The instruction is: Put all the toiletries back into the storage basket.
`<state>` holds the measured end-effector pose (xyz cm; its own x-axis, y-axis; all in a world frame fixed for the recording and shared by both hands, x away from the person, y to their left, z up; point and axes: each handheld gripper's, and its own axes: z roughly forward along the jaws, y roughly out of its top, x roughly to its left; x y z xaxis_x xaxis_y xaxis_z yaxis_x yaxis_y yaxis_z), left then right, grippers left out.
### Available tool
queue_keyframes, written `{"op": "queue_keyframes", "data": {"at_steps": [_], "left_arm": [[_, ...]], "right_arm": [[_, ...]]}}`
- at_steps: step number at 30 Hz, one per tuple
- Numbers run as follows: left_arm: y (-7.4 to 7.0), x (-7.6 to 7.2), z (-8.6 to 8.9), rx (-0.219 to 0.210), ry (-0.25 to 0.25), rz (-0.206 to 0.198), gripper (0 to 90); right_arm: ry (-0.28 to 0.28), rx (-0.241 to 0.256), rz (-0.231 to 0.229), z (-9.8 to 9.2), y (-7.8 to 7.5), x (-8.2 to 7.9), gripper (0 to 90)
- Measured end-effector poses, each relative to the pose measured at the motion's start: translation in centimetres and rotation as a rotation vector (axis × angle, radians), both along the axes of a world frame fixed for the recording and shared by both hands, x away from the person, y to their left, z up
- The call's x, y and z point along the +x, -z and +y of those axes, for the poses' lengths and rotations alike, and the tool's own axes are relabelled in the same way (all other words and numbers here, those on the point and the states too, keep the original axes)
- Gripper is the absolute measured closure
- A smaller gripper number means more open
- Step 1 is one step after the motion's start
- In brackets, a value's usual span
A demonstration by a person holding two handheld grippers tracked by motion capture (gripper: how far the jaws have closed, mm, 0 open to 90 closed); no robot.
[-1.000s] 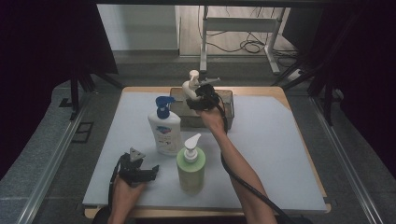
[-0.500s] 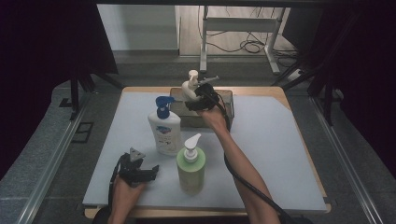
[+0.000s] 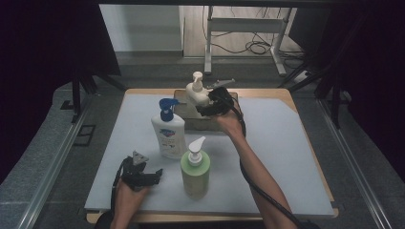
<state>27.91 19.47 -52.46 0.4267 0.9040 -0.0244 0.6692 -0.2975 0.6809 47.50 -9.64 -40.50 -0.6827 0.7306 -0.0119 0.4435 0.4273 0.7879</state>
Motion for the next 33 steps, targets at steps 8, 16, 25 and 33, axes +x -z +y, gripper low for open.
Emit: {"op": "queue_keyframes", "data": {"at_steps": [8,16,25,33], "left_arm": [[0.0,0.0,0.0,-0.002,0.000,0.001,12.3],[0.0,0.0,0.0,-0.001,0.000,0.001,12.3],[0.0,0.0,0.0,-0.001,0.000,0.002,12.3],[0.0,0.0,0.0,0.000,0.000,0.002,12.3]], "right_arm": [[-0.010,-0.004,0.043,-2.2,0.9,-0.8,38.5],[0.041,-0.015,0.093,-3.6,2.9,-0.5,69.1],[0.060,-0.023,0.104,-2.5,4.2,1.0,89.4],[0.089,-0.057,0.152,-1.3,5.3,2.2,89.5]]}}
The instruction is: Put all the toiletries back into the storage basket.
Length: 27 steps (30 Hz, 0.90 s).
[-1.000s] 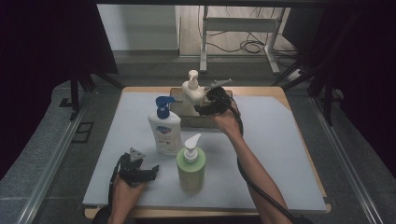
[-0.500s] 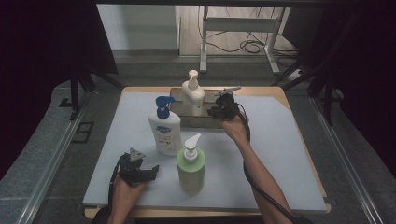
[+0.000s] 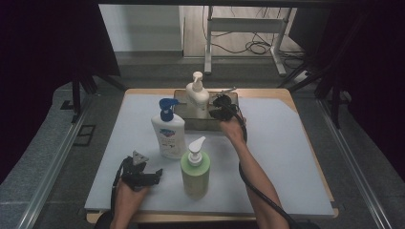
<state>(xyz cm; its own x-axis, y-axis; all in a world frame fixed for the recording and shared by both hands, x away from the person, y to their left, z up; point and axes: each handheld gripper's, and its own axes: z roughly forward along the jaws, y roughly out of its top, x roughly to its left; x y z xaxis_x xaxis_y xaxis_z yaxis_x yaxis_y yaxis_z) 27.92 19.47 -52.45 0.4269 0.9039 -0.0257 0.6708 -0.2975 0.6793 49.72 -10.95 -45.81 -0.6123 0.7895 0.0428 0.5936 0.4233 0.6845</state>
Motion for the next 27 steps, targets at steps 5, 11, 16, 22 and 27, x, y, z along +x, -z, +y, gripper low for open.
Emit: {"op": "queue_keyframes", "data": {"at_steps": [5,11,16,22,27], "left_arm": [[0.0,0.0,0.0,0.000,0.000,0.000,12.3],[0.0,0.0,0.0,0.000,0.000,0.000,12.3],[0.0,0.0,0.0,0.000,0.000,0.000,12.3],[0.0,0.0,0.0,-0.001,-0.001,0.000,12.3],[0.0,0.0,0.0,0.000,-0.001,0.000,12.3]], "right_arm": [[0.015,-0.005,0.017,0.4,0.4,0.3,89.5],[0.028,0.020,0.044,0.6,0.9,0.5,89.5],[0.011,0.017,0.043,1.3,1.0,0.4,89.3],[0.008,0.022,0.052,2.2,1.0,0.5,88.5],[0.000,0.028,0.058,2.7,1.1,0.5,88.1]]}}
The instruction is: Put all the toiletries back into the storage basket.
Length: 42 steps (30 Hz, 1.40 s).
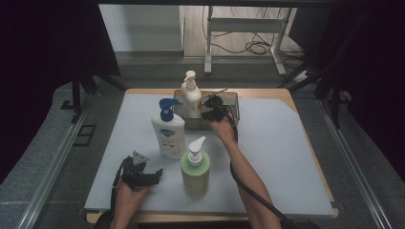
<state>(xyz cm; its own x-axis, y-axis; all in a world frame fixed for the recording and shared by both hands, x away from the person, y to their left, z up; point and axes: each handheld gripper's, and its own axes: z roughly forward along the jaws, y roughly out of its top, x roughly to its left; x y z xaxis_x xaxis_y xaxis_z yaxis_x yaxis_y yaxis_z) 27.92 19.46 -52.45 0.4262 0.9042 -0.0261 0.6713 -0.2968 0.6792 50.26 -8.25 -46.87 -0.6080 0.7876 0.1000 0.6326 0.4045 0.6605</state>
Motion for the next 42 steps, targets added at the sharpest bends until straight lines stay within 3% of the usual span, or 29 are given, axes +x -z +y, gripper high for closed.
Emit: {"op": "queue_keyframes", "data": {"at_steps": [42], "left_arm": [[0.0,0.0,0.0,0.000,0.000,0.001,12.3]], "right_arm": [[-0.051,0.031,0.000,5.1,0.2,0.2,86.4]]}}
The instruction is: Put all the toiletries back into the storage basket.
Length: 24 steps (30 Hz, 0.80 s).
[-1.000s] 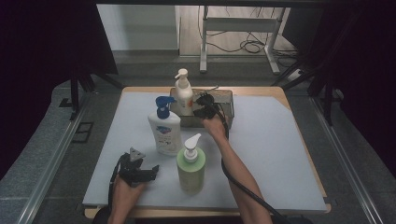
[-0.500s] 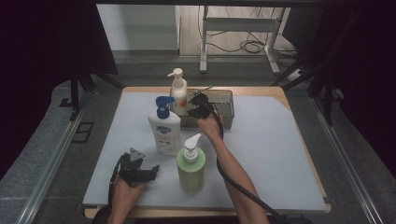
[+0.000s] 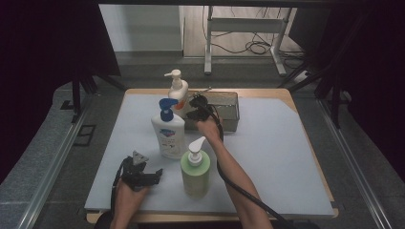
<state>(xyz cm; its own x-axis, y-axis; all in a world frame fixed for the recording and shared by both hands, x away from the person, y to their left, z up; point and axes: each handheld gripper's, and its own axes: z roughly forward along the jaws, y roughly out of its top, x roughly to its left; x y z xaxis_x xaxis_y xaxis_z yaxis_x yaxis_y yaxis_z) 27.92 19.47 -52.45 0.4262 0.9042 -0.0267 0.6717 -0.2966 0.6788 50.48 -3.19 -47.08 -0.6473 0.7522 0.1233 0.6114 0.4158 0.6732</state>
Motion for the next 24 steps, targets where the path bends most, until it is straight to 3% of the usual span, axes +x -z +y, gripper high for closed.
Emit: {"op": "queue_keyframes", "data": {"at_steps": [24], "left_arm": [[0.0,0.0,0.0,0.000,0.000,0.001,12.2]], "right_arm": [[0.051,0.019,0.031,0.7,-0.8,1.1,89.3]]}}
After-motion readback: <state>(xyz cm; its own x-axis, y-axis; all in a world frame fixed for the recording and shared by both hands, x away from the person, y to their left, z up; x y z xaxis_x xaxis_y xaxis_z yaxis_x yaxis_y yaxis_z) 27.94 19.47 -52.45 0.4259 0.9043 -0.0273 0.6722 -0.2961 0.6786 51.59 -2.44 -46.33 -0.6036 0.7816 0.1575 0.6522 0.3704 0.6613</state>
